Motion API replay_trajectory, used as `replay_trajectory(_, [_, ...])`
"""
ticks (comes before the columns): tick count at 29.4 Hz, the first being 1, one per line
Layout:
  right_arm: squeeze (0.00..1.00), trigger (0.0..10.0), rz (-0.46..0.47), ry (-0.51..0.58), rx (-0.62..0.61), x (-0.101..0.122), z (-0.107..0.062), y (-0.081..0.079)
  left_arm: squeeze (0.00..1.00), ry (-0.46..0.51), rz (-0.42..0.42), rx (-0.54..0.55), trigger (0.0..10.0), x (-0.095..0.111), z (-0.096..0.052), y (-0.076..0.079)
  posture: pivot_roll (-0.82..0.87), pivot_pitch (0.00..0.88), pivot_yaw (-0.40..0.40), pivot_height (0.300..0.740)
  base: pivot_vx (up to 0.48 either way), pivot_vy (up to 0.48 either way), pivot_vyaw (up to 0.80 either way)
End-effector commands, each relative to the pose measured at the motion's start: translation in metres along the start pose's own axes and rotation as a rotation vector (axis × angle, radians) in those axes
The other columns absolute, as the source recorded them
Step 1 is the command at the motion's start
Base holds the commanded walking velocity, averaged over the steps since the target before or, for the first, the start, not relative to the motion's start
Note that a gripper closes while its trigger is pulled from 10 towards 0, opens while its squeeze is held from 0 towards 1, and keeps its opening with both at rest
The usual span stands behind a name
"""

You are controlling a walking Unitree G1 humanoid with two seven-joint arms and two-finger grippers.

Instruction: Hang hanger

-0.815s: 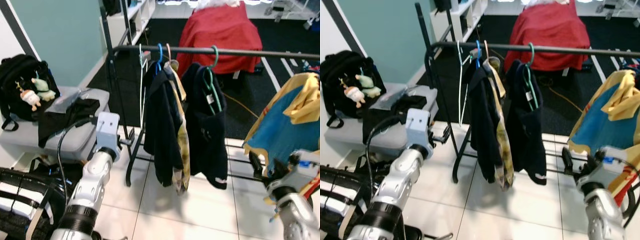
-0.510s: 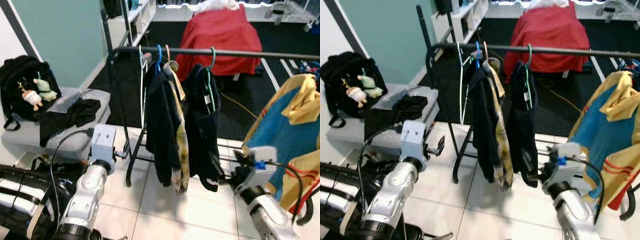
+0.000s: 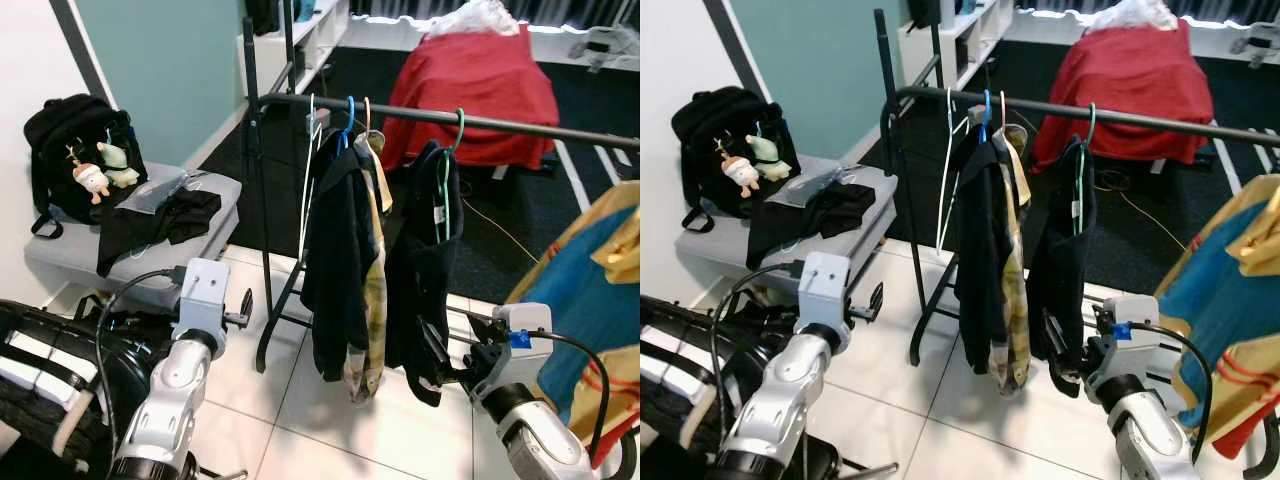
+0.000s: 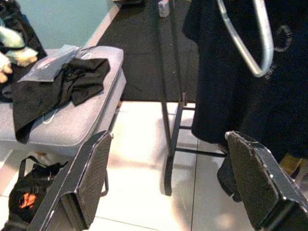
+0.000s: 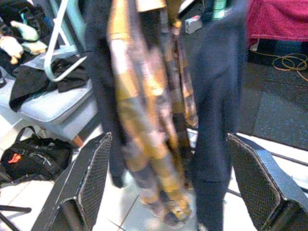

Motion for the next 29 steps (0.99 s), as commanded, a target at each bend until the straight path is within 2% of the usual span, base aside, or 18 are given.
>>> replay_trajectory(1, [0.00,10.0,0.038,-0.008,-0.011,-0.002,-0.006,-0.001,0.00,0.019,-0.001,-0.031,10.0,0.006,0.001,0.005,-0.17,0.120,0.031,0.740,0.000,-0.446,0.00])
replay_trajectory(7, [0.00,10.0,0.046,-0.010,-0.006,-0.001,-0.007,-0.007,0.00,0.050,-0.028,-0.048,10.0,0.016,0.006,0.004,-0.17,0.132,0.036,0.740,0.000,-0.445,-0.65])
replay_trajectory(10, [0.00,10.0,0.029,-0.009,-0.012,0.001,-0.008,-0.007,0.00,0.078,-0.089,-0.054,10.0,0.027,0.019,0.007,-0.20,0.149,0.043,0.740,0.000,-0.325,-0.78])
replay_trajectory(12, [0.00,10.0,0.029,-0.009,-0.012,0.001,-0.008,-0.007,0.00,0.078,-0.089,-0.054,10.0,0.027,0.019,0.007,-0.20,0.149,0.043,0.740,0.000,-0.266,-0.77])
replay_trajectory(14, [0.00,10.0,0.019,-0.009,-0.018,0.003,-0.010,-0.007,0.00,0.122,-0.145,-0.075,10.0,0.038,0.026,0.010,-0.21,0.153,0.043,0.740,0.000,0.000,0.00])
replay_trajectory(17, [0.00,10.0,0.019,-0.009,-0.020,0.004,-0.010,-0.007,0.00,0.139,-0.158,-0.087,10.0,0.041,0.028,0.011,-0.21,0.153,0.043,0.740,0.000,0.000,0.00])
replay_trajectory(25, [0.00,10.0,0.022,-0.009,-0.022,0.007,-0.010,-0.009,0.00,0.137,-0.167,-0.080,10.0,0.043,0.033,0.008,-0.20,0.168,0.053,0.740,0.000,0.000,0.00])
replay_trajectory(29, [0.00,10.0,0.023,-0.007,-0.025,0.007,-0.011,-0.010,0.00,0.114,-0.155,-0.023,10.0,0.040,0.038,0.001,-0.21,0.172,0.065,0.740,0.000,0.000,0.00])
Point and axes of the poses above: a point about 5 cm out from each wrist's last joint towards the gripper, its own z axis pointing out of the wrist towards the gripper, its own x axis along the axis of the wrist's last joint, y = z × x, the point moved 2 cm from there along z, pointing out of the wrist towards the gripper, and after that the axes turned 14 degrees about z, right-handed, at the moved point
